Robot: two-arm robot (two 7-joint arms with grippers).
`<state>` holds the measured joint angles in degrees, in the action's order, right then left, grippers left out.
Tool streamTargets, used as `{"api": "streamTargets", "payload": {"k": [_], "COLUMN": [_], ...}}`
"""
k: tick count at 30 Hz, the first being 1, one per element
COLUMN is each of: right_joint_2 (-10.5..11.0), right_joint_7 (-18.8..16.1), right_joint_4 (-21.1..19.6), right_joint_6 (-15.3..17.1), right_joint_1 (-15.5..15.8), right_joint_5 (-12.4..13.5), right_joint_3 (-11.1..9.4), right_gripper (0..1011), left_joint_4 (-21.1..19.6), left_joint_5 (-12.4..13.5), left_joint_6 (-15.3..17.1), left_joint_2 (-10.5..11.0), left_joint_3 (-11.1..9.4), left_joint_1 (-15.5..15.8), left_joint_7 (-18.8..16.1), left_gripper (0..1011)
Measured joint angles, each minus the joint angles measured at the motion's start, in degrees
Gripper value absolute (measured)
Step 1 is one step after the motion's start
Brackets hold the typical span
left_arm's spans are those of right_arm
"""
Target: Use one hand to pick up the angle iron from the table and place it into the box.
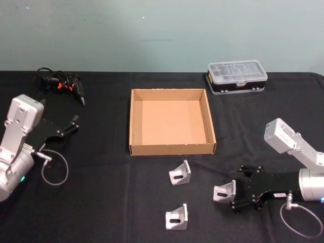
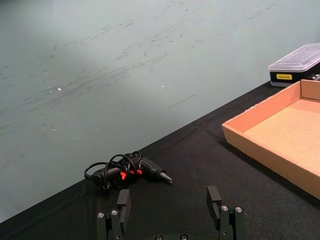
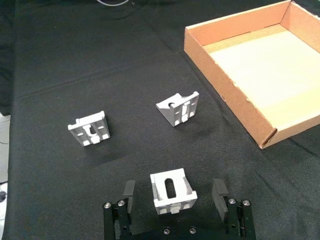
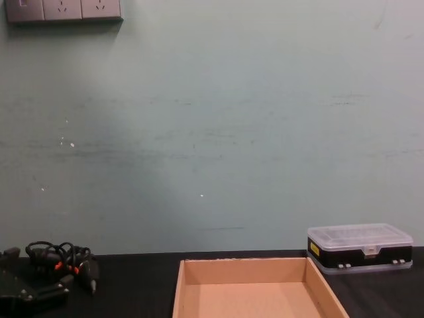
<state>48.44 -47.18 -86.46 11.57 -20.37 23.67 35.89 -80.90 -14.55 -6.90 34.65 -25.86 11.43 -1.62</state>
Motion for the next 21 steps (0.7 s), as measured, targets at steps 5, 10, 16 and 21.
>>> {"api": "streamTargets", "payload": {"k": [5,10,16,21], "right_joint_2": [-0.24,-0.28,-0.30,-0.40], "right_joint_7": [0.08,-0.06,-0.05,-0.05], "right_joint_4": [0.23,0.48,0.55,0.69], "right_joint_6": [0.01,-0.31,-0.55,-0.70], "right_joint_1": [-0.10,-0.20,-0.19,-0.11], "right_joint_5": [-0.06,-0.12,-0.24,-0.28], "right_joint_3": [0.11,0.15,0.15,0.15], "right_gripper": [872,749,549,469], "left_joint_4": [0.00,0.00,0.00,0.00], "left_joint_5": [0.00,0.00,0.00,0.00], "left_joint_6": [0.00,0.00,0.00,0.00], "left_joint_2": [0.00,0.00,0.00,0.00], "left_joint_3": [0.00,0.00,0.00,0.00], "left_joint_1": [0.00,0.00,0.00,0.00], "left_joint_7": [0.00,0.00,0.00,0.00], "left_gripper": [1000,1000,1000,1000]}}
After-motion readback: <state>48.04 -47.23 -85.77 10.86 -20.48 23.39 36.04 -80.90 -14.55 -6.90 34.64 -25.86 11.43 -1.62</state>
